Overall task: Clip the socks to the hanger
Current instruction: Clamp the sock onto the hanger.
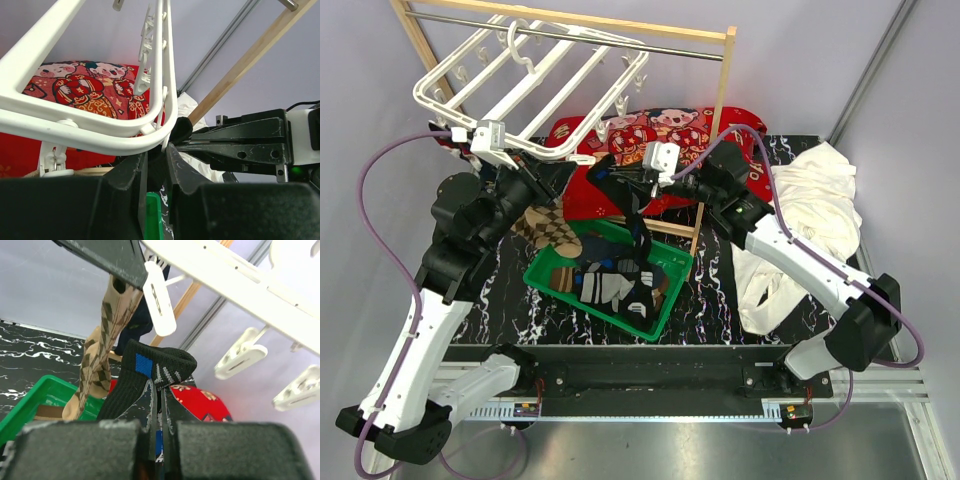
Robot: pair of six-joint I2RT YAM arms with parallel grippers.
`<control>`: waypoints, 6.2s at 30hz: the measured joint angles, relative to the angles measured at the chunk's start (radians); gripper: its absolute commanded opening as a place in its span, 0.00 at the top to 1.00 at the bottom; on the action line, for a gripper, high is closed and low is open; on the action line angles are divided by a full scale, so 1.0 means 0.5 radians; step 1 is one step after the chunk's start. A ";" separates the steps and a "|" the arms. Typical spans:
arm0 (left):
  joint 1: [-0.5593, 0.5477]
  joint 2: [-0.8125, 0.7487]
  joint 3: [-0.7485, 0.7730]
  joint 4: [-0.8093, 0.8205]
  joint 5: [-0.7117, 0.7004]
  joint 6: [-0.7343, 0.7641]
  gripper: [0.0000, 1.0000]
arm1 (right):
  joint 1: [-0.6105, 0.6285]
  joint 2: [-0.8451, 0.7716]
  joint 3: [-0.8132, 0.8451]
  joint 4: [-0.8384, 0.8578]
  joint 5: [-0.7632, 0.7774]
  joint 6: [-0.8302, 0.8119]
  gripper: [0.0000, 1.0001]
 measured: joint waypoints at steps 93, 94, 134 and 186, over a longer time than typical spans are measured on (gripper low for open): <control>0.000 -0.028 0.029 -0.068 -0.033 0.079 1.00 | -0.092 0.150 0.536 -0.515 -0.430 -0.333 1.00; 0.000 -0.028 0.029 -0.069 -0.033 0.079 1.00 | -0.092 0.158 0.536 -0.516 -0.430 -0.333 1.00; 0.000 -0.028 0.073 -0.105 -0.025 0.096 1.00 | -0.094 0.228 0.714 -0.594 -0.628 -0.387 1.00; 0.000 -0.047 0.183 -0.229 -0.037 0.122 0.10 | -0.045 0.391 0.725 -0.304 -0.587 -0.175 0.46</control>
